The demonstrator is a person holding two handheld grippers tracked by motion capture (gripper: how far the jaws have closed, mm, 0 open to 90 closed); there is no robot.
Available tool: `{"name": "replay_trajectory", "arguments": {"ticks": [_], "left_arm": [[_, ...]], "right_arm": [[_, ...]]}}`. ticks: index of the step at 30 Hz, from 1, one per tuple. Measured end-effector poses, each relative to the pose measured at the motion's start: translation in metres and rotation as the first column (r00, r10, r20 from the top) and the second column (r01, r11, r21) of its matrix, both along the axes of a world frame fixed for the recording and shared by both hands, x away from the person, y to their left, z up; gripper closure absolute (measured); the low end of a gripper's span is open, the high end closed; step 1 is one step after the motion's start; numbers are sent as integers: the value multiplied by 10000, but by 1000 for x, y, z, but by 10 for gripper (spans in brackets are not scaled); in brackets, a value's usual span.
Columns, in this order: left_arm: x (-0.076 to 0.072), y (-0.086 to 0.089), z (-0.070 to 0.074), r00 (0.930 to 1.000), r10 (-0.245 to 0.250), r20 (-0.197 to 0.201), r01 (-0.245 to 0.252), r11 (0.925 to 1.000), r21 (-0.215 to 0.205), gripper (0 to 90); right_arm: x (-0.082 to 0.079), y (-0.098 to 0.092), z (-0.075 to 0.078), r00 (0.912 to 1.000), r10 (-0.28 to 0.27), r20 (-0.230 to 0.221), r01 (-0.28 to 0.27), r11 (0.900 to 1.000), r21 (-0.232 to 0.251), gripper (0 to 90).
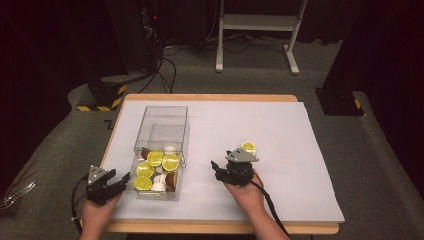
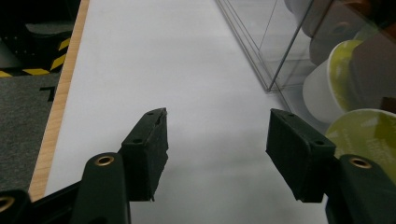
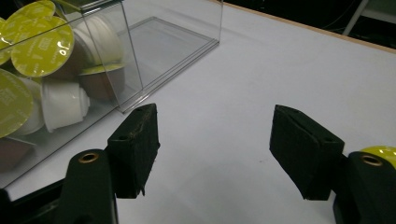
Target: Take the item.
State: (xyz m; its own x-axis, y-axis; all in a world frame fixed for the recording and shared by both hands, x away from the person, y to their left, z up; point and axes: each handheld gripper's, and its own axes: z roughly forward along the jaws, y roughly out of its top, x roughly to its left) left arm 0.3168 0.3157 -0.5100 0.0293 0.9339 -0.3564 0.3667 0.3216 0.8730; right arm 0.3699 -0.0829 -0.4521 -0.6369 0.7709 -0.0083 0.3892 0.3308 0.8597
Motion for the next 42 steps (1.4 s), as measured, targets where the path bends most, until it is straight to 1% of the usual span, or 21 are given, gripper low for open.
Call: {"name": "replay_trajectory", "arguments": {"ticks": [3,6,7,8,9,10,14,18,21,23,26,27,31,32,33,34,36,37,38,40,42], "left_arm": [[-1,1,1,9999,-28,106,29,10000,-94,390],[-6,4,4,9995,-280,143,282,9995,-136,399],[-6,3,4,9995,-201,243,208,9993,-311,402],[-8,4,5,9993,-321,213,327,9992,-242,403],[-9,4,7,9992,-250,299,261,9989,-401,403],[-11,5,8,9989,-364,285,373,9988,-317,403],[-13,5,17,9973,-450,573,480,9975,-527,404],[-17,3,23,9948,-662,768,692,9969,-372,399],[-23,1,27,9933,-708,915,745,9965,-376,397],[-24,0,29,9928,-710,965,751,9964,-404,396],[-26,1,31,9919,-789,996,821,9962,-285,388],[-27,1,31,9921,-714,1036,762,9962,-427,388],[-30,2,34,9913,-741,1087,801,9954,-518,385],[-31,3,35,9908,-753,1123,828,9945,-642,386],[-31,4,36,9902,-779,1157,849,9948,-568,387],[-31,2,37,9902,-686,1220,778,9943,-729,387],[-32,3,39,9894,-688,1282,769,9953,-596,382],[-32,3,40,9889,-695,1316,777,9953,-585,375],[-33,2,41,9878,-657,1409,765,9944,-726,369],[-34,3,44,9860,-778,1477,877,9942,-618,364],[-35,2,45,9844,-778,1580,888,9940,-638,362]], "right_arm": [[-3,3,0,10000,92,-3,-92,9999,66,327],[-7,6,-1,9998,212,-27,-212,9997,82,318],[-9,8,-1,9998,190,82,-190,9998,48,312],[-12,9,-1,9998,145,120,-145,9999,26,312],[-14,10,-1,9997,159,196,-159,9999,-2,312],[-15,11,-1,9996,201,196,-202,9998,9,312],[-21,14,0,9993,364,105,-366,9992,139,312],[-26,16,0,9982,585,89,-587,9980,242,311],[-29,17,-1,9976,690,9,-690,9973,259,311],[-31,17,-1,9971,756,-3,-756,9968,245,311],[-33,18,-1,9965,839,9,-839,9959,326,311],[-34,19,-1,9962,869,12,-869,9956,364,311],[-36,22,-2,9948,1022,8,-1021,9940,383,310],[-36,24,-2,9945,1045,-5,-1044,9938,376,310],[-36,25,-3,9941,1083,-26,-1082,9935,364,310],[-36,26,-4,9938,1116,-27,-1114,9932,339,309],[-37,28,-5,9929,1185,-90,-1181,9924,347,309],[-37,29,-6,9927,1198,-102,-1194,9924,310,309],[-38,30,-6,9925,1221,-105,-1217,9921,303,308],[-39,31,-7,9918,1277,-86,-1274,9914,286,307],[-40,32,-7,9916,1294,-73,-1291,9912,280,306]]}}
